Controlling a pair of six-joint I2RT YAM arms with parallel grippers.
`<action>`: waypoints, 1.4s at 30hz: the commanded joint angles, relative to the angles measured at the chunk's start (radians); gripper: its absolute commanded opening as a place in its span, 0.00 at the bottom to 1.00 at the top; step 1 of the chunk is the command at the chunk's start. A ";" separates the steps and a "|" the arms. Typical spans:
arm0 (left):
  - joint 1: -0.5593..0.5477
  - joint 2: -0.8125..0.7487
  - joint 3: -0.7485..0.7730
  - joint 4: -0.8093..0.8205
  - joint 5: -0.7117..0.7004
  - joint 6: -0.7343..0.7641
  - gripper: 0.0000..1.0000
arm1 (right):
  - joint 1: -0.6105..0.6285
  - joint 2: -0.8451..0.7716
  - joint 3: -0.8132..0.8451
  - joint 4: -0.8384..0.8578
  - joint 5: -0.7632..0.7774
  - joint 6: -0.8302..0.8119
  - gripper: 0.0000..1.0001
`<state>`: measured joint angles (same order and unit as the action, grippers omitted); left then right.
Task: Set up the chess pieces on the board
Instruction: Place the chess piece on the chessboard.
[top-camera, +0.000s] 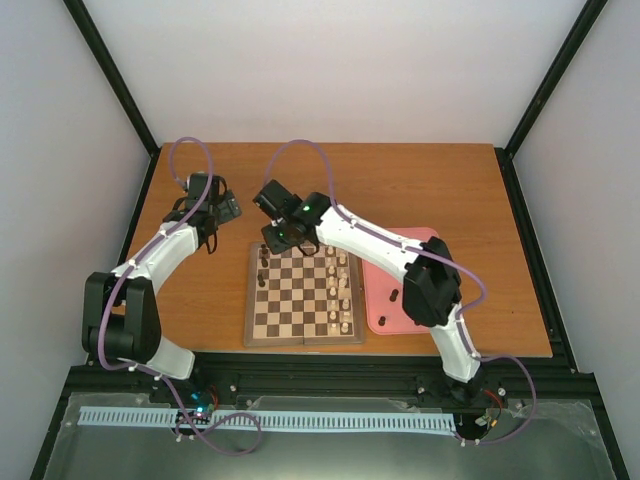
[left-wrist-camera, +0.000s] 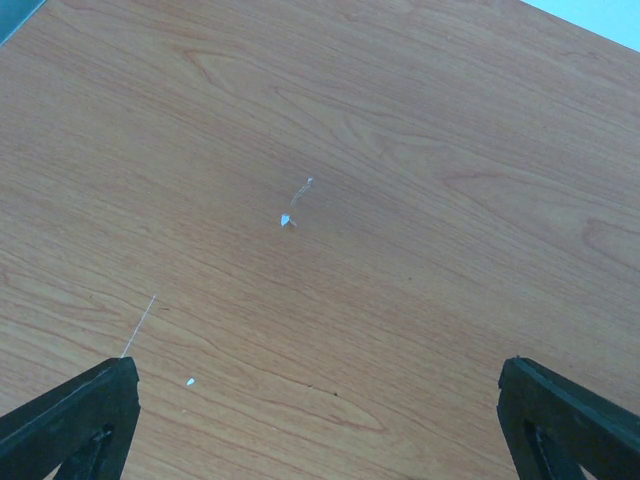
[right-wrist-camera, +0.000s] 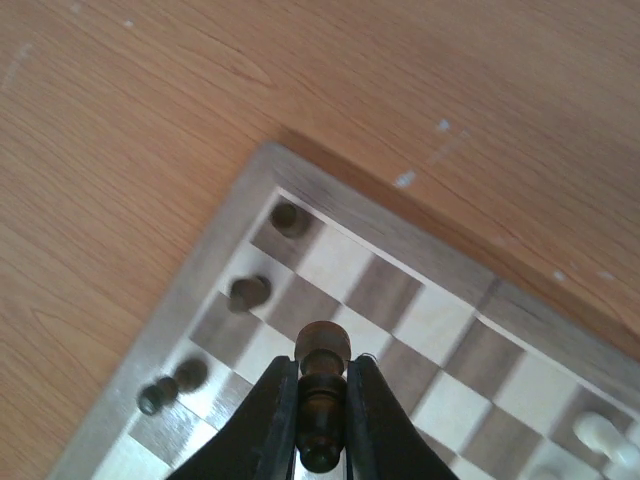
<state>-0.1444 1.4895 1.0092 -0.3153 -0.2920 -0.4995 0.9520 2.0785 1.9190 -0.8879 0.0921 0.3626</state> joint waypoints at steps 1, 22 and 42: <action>-0.005 -0.006 0.042 -0.009 -0.014 0.013 1.00 | 0.030 0.108 0.136 -0.074 -0.067 -0.046 0.04; -0.006 -0.016 0.033 -0.007 -0.012 0.012 1.00 | 0.100 0.203 0.228 -0.120 -0.058 -0.042 0.05; -0.006 -0.012 0.032 -0.004 -0.009 0.012 1.00 | 0.100 0.290 0.291 -0.112 -0.069 -0.054 0.05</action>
<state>-0.1444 1.4895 1.0092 -0.3149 -0.2928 -0.4995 1.0489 2.3428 2.1677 -1.0012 0.0265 0.3191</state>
